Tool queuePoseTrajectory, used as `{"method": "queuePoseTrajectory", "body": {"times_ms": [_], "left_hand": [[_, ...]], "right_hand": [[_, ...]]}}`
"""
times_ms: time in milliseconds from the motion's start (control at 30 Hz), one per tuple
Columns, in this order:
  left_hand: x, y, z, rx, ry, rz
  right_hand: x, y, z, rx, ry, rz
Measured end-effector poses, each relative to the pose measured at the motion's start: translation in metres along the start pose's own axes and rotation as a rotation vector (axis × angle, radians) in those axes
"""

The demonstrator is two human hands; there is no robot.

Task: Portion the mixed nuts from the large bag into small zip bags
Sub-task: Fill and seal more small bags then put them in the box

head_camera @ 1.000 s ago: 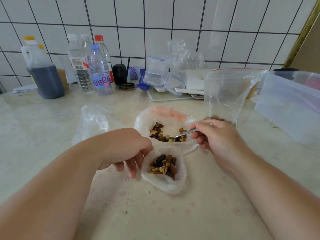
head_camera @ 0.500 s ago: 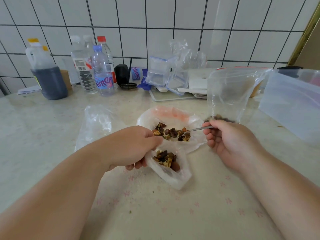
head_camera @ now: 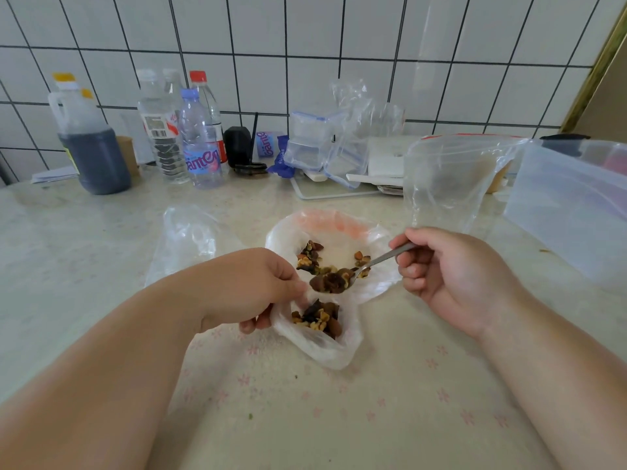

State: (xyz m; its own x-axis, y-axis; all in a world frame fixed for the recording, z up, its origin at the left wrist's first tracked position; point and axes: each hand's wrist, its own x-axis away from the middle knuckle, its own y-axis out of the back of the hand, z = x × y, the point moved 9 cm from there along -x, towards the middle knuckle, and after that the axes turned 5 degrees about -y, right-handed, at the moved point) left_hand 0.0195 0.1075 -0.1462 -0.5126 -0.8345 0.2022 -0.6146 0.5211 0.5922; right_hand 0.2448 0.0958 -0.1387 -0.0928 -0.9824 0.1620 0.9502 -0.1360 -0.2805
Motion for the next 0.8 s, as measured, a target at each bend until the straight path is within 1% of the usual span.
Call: {"method": "queuePoseTrajectory", "body": {"times_ms": [133, 233, 367, 467, 567, 667, 733, 800], "left_hand": [[0.001, -0.001, 0.002, 0.035, 0.015, 0.007], [0.0, 0.003, 0.004, -0.002, 0.029, -0.017], [0.0, 0.004, 0.002, -0.054, 0.019, -0.022], [-0.001, 0.005, 0.0, -0.027, -0.004, -0.025], [-0.001, 0.006, -0.001, -0.001, -0.013, -0.029], [-0.002, 0.007, 0.002, -0.033, 0.007, -0.024], [-0.002, 0.007, 0.005, -0.084, 0.03, -0.012], [-0.002, 0.007, 0.006, -0.103, 0.045, -0.003]], "right_hand": [[0.012, -0.013, 0.013, 0.178, 0.18, 0.067], [0.025, -0.029, 0.02, 0.341, 0.336, 0.202], [0.036, -0.043, 0.02, 0.47, 0.41, 0.335], [0.039, -0.044, 0.023, 0.478, 0.436, 0.374], [0.041, -0.04, 0.029, 0.461, 0.465, 0.378], [0.041, -0.04, 0.029, 0.469, 0.474, 0.386], [0.041, -0.039, 0.03, 0.431, 0.478, 0.369], [0.038, -0.034, 0.032, 0.361, 0.477, 0.313]]}}
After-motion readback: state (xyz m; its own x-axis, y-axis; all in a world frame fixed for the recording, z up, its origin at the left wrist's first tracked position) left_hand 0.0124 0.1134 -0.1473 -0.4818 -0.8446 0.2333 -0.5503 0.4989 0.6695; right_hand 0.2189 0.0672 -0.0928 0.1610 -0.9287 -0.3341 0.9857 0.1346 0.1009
